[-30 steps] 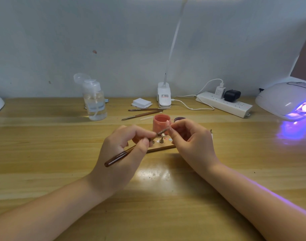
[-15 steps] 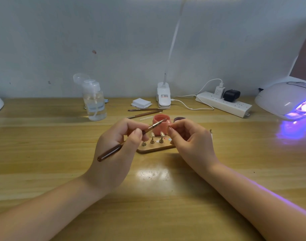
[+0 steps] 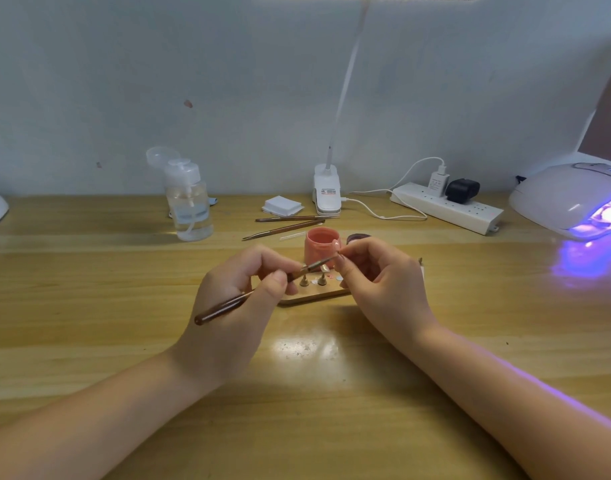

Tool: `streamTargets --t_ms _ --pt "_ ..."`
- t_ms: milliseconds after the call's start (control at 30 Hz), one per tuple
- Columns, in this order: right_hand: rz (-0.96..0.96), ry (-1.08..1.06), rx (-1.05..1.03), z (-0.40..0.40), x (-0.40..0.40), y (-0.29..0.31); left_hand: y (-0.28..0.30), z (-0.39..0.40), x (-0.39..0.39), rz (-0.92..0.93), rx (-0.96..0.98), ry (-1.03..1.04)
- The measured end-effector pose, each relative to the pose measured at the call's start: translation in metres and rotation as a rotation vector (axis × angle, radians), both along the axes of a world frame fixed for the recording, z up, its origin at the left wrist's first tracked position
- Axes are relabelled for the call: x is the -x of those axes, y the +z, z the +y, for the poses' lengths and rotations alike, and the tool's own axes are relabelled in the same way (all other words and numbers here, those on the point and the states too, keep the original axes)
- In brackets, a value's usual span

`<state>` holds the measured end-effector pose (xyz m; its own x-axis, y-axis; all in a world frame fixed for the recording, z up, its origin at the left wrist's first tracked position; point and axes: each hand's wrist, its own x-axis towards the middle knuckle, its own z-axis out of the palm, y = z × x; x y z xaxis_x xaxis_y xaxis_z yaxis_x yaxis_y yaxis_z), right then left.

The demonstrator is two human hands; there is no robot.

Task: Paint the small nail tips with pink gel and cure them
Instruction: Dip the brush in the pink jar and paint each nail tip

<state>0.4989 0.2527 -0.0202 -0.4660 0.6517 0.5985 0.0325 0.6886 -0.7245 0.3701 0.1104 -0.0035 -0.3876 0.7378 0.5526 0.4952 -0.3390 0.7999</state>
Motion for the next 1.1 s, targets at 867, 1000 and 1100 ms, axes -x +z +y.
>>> streamTargets --t_ms 867,1000,1100 --pt "-0.012 -0.025 -0.064 0.0002 0.0003 0.0005 0.0023 -0.0006 -0.0015 0.063 -0.009 0.076" --pt "-0.011 -0.033 -0.076 -0.0005 -0.0002 0.0008 0.0016 -0.0024 -0.0011 0.118 0.030 0.060" --pt "-0.018 -0.036 -0.087 -0.0006 -0.0001 0.0009 0.0018 -0.0039 0.0000 0.102 -0.014 0.071"
